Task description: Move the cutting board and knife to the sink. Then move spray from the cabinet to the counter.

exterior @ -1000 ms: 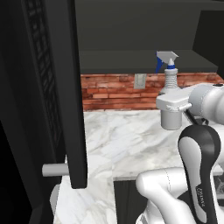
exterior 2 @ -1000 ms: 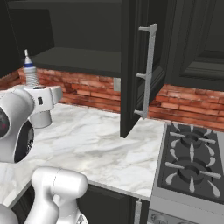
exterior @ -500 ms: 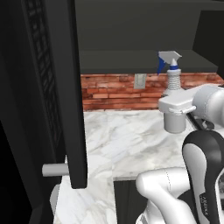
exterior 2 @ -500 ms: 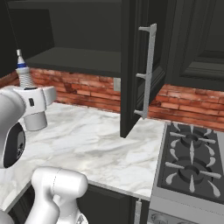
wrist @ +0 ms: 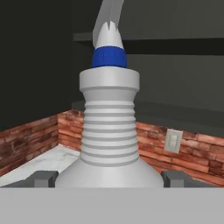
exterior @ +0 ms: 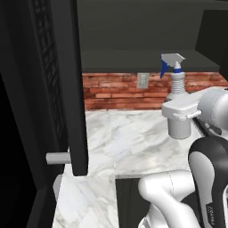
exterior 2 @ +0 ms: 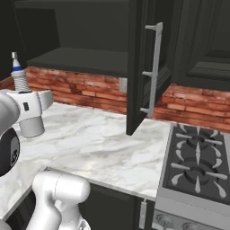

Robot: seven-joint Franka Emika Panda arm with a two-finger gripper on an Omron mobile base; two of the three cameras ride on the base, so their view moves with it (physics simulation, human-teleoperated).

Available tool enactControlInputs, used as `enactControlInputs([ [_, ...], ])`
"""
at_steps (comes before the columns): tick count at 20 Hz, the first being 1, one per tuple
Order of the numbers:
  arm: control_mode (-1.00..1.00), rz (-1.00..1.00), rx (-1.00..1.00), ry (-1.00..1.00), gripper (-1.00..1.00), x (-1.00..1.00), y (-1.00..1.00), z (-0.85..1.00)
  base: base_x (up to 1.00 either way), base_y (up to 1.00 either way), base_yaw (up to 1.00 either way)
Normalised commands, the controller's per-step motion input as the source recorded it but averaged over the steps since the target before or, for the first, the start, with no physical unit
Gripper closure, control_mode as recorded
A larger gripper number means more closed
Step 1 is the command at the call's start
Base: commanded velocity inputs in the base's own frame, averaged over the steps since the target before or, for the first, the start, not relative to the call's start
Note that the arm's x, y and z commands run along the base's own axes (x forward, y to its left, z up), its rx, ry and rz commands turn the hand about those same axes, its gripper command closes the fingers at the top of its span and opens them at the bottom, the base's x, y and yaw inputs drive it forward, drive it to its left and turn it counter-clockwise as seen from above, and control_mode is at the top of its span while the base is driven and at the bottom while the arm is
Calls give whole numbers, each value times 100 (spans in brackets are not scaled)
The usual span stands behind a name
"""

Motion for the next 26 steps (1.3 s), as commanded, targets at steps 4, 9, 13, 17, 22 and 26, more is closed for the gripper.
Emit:
enactControlInputs([
  [4,100,0,0,0,100,0,0,0,-1,0,25],
  [9,100,0,0,0,100,0,0,0,0,0,32],
  [13,100,0,0,0,100,0,0,0,-12,1,35],
  [17,100,0,0,0,100,0,0,0,-59,28,30],
  [22,100,0,0,0,100,0,0,0,-100,-24,2],
  [26,100,0,0,0,100,0,0,0,-93,-60,0],
])
